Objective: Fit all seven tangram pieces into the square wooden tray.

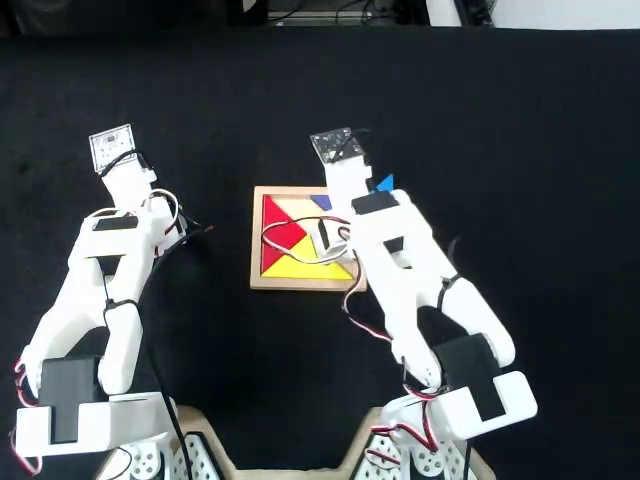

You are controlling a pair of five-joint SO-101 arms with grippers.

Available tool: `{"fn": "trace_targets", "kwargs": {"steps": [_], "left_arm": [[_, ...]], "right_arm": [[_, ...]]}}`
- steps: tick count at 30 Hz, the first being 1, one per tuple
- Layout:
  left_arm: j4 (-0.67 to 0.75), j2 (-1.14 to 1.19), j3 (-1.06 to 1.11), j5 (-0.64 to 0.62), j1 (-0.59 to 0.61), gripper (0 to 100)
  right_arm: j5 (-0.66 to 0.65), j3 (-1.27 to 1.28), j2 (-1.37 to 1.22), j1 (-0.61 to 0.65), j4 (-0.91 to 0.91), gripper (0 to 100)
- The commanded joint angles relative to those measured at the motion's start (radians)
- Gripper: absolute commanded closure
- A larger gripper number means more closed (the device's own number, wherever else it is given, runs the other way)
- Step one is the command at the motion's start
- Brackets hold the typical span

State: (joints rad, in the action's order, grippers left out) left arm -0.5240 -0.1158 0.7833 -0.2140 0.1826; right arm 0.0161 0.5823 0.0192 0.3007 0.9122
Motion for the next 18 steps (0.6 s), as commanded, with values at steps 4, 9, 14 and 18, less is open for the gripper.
{"fn": "trace_targets", "kwargs": {"steps": [4,9,14,18], "left_arm": [[0.017,-0.005,-0.007,0.011,0.001,87],[0.017,-0.005,-0.007,0.011,0.001,87],[0.017,-0.005,-0.008,0.011,0.001,87],[0.017,-0.005,-0.010,0.011,0.001,87]], "right_arm": [[-0.015,-0.007,0.007,0.020,0.009,86.4],[-0.020,-0.025,0.021,0.014,0.037,86.4],[-0.083,-0.062,0.105,0.012,0.106,86.4],[-0.137,-0.065,0.182,0.021,0.109,95.6]]}}
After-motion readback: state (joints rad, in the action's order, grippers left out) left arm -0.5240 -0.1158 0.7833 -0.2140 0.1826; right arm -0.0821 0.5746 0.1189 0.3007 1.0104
